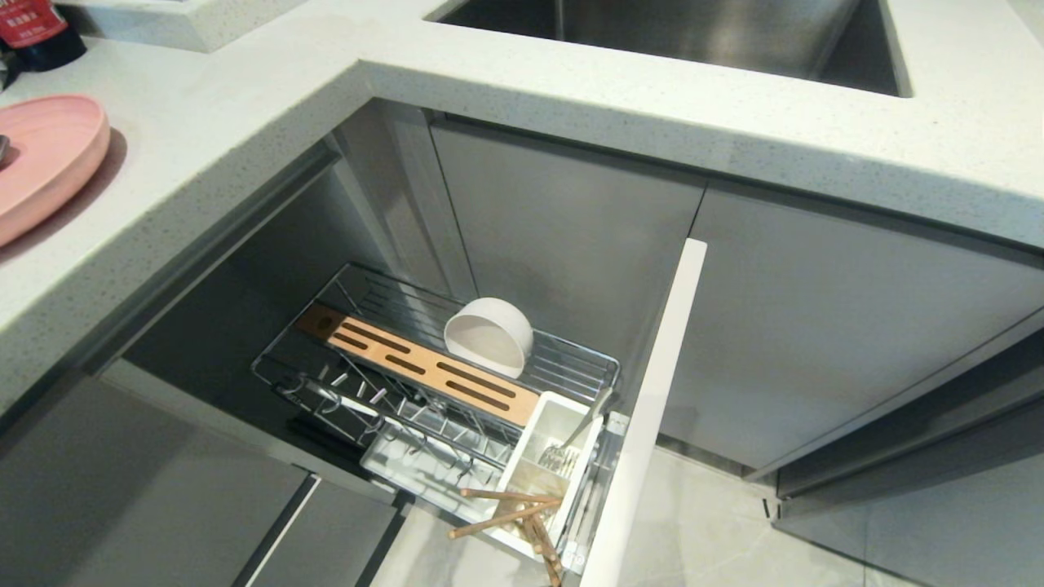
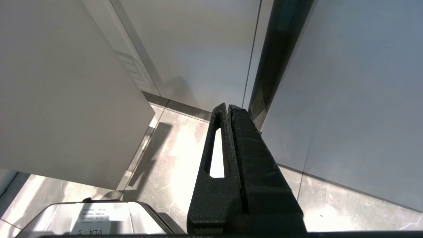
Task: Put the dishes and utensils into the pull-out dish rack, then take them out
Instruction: Pick up the spoon and place it in the cupboard
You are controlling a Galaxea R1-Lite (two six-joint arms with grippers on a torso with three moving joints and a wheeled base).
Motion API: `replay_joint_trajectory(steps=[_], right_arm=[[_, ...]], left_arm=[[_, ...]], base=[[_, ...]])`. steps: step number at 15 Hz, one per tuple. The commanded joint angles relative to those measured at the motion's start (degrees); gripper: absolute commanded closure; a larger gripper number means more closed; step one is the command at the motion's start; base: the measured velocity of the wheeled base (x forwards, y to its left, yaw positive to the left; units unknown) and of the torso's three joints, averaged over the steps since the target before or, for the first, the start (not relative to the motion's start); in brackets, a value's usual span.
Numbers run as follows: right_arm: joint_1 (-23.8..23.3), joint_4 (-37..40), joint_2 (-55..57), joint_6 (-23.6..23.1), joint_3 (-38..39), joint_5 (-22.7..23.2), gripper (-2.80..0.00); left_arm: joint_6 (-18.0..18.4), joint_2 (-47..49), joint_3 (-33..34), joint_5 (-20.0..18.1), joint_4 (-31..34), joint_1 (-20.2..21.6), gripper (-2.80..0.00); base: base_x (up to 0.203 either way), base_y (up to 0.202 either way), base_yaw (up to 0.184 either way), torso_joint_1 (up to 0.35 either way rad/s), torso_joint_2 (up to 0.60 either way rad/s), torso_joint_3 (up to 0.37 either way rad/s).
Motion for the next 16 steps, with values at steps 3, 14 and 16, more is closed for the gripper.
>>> replay_joint_trajectory(steps=[3,14,16], right_arm=[[0.0,0.0,0.0,0.0,0.0,0.0,0.0],[0.0,0.0,0.0,0.0,0.0,0.1,0.0],[0.0,0.0,0.0,0.0,0.0,0.0,0.0]], left_arm=[[4.3,3.1,-0.2,-2.4,1.6,0.0,0.0],[6.0,6.2,1.3,-7.7,-1.8,-4.7,-2.8],[6.0,7.0,1.7,-7.6,-2.4,-6.8,-2.8]], base=[[0.0,0.0,0.0,0.0,0.0,0.0],[0.0,0.0,0.0,0.0,0.0,0.0],[0.0,0.0,0.0,0.0,0.0,0.0]])
